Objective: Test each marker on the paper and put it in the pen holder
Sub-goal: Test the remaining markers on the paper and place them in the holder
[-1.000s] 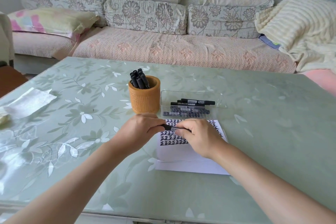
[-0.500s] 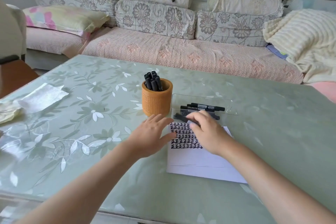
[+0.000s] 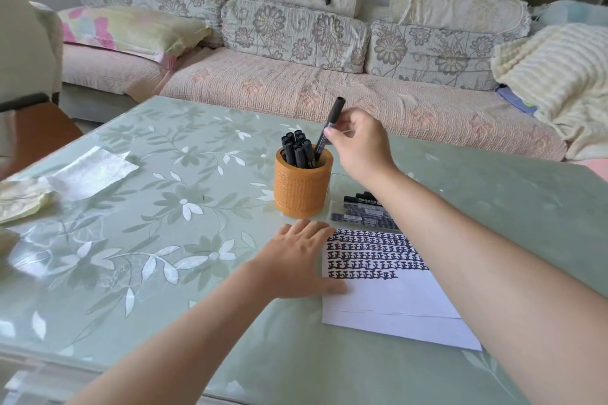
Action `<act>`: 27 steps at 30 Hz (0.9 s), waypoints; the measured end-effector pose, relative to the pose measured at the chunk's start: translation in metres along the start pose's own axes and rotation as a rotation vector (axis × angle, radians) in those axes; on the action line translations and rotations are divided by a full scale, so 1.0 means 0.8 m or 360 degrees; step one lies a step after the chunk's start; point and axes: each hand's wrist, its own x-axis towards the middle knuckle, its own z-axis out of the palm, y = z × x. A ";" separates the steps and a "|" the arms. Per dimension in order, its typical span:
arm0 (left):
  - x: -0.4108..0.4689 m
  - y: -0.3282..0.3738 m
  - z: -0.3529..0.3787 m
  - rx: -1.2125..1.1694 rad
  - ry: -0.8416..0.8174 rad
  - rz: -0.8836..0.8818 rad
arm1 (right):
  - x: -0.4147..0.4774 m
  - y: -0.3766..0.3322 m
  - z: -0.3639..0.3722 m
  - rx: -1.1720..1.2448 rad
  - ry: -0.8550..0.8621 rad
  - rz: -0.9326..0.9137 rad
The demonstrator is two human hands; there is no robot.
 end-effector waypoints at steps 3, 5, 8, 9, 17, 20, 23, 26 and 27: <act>0.000 -0.001 -0.001 -0.0016 -0.0010 0.0003 | -0.004 0.008 0.012 -0.0290 -0.0196 0.0050; 0.000 -0.002 -0.002 -0.0026 -0.0024 0.0006 | -0.007 0.014 0.017 -0.0563 -0.0267 0.0022; 0.001 -0.002 -0.002 -0.0012 -0.0034 0.0011 | -0.004 0.017 0.022 -0.0872 -0.0283 -0.0005; 0.001 -0.002 -0.003 -0.0002 -0.0040 0.0011 | -0.002 0.017 0.023 -0.0871 -0.0323 0.0044; 0.003 0.004 -0.002 0.0052 -0.0023 -0.0026 | -0.009 0.035 -0.015 -0.0395 -0.0641 0.0116; 0.004 0.005 -0.001 0.0066 0.0001 -0.0039 | -0.016 0.065 -0.049 -0.0589 -0.0509 0.0157; 0.005 0.006 0.002 0.0078 0.0024 -0.0054 | -0.027 0.093 -0.072 -0.0846 -0.0685 0.0210; 0.007 0.007 0.005 0.0094 0.0038 -0.0062 | -0.033 0.107 -0.076 -0.1032 -0.0845 0.0189; 0.007 0.008 0.005 0.0102 0.0042 -0.0062 | -0.031 0.107 -0.073 -0.1064 -0.0883 0.0179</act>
